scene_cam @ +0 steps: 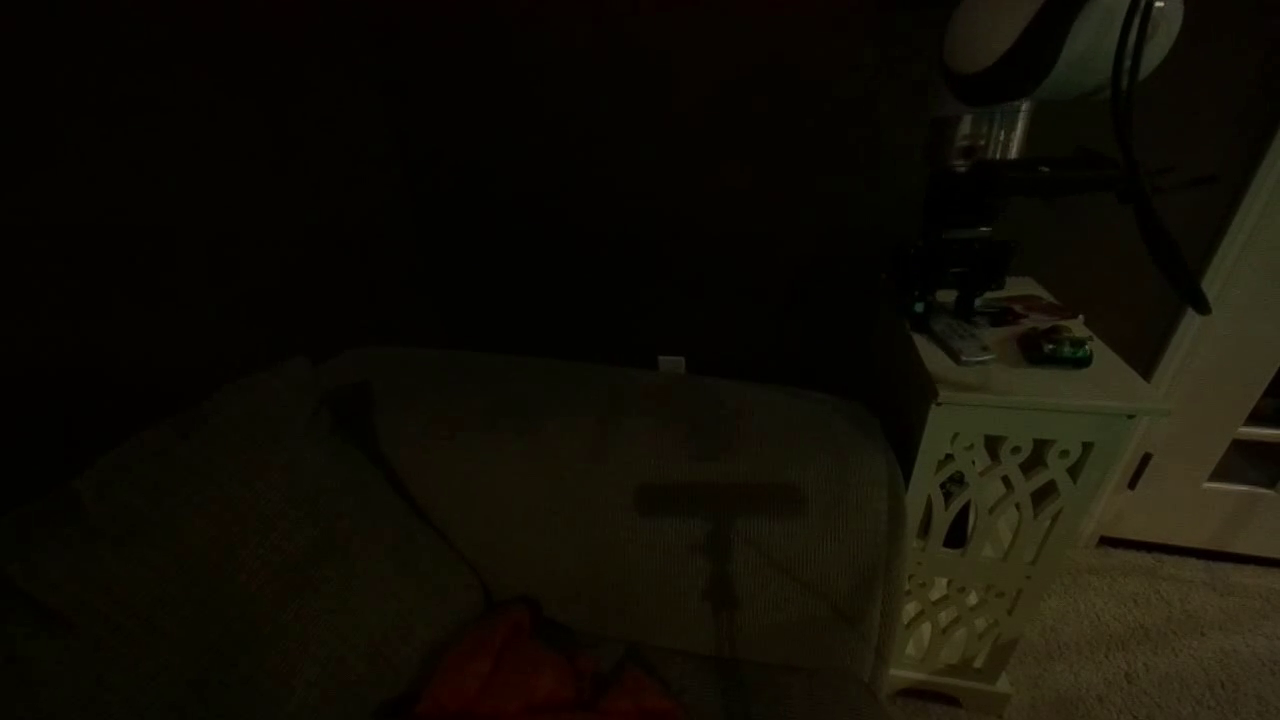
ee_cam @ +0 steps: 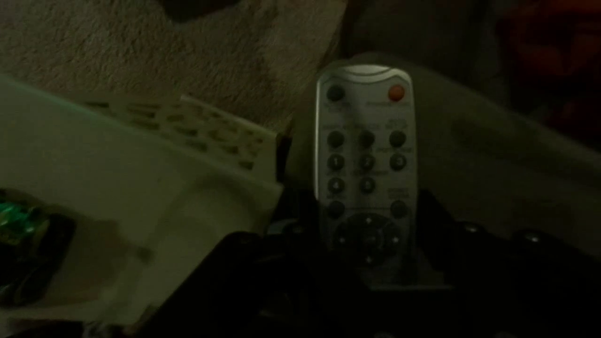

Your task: Put the grey remote control on the right armrest of the sofa.

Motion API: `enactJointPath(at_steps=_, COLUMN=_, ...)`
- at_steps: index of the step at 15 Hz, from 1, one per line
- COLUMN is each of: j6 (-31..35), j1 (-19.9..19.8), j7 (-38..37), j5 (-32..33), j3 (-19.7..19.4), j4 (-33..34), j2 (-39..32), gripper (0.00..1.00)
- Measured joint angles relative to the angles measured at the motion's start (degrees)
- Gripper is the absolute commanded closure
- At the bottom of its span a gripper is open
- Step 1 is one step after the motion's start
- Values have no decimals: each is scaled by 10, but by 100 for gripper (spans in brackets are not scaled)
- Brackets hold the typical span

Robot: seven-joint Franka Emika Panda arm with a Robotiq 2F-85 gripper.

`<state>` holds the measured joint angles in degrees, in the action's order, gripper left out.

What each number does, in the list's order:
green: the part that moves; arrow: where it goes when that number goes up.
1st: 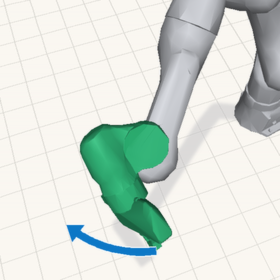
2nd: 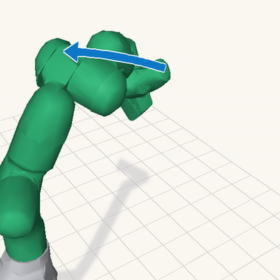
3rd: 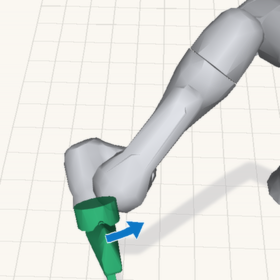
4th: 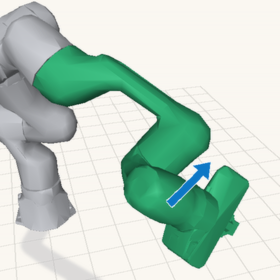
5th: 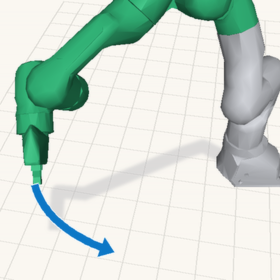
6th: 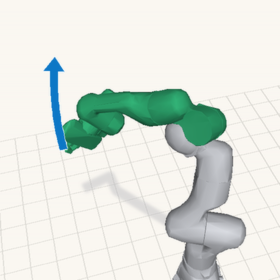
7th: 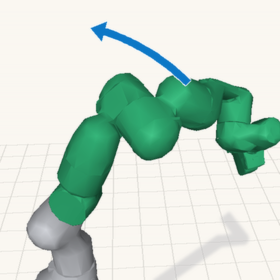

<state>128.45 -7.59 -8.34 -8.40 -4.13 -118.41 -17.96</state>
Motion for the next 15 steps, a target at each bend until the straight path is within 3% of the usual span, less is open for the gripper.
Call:
enactJointPath(at_steps=2, j6=-72, j1=11, j7=3, j5=-36, j3=28, j4=28, j2=-3, gripper=72)
enactJointPath(at_steps=3, j6=-105, j1=15, j7=5, j5=-55, j3=38, j4=46, j2=-9, gripper=47)
enactJointPath(at_steps=6, j6=-168, j1=16, j7=28, j5=-86, j3=49, j4=95, j2=-34, gripper=47)
enactJointPath(at_steps=7, j6=-171, j1=14, j7=33, j5=-88, j3=49, j4=101, j2=-39, gripper=72)
enactJointPath(at_steps=11, j6=-169, j1=13, j7=11, j5=-97, j3=44, j4=106, j2=-50, gripper=72)
enactJointPath(at_steps=15, j6=-147, j1=47, j7=-135, j5=-123, j3=44, j4=160, j2=-95, gripper=72)
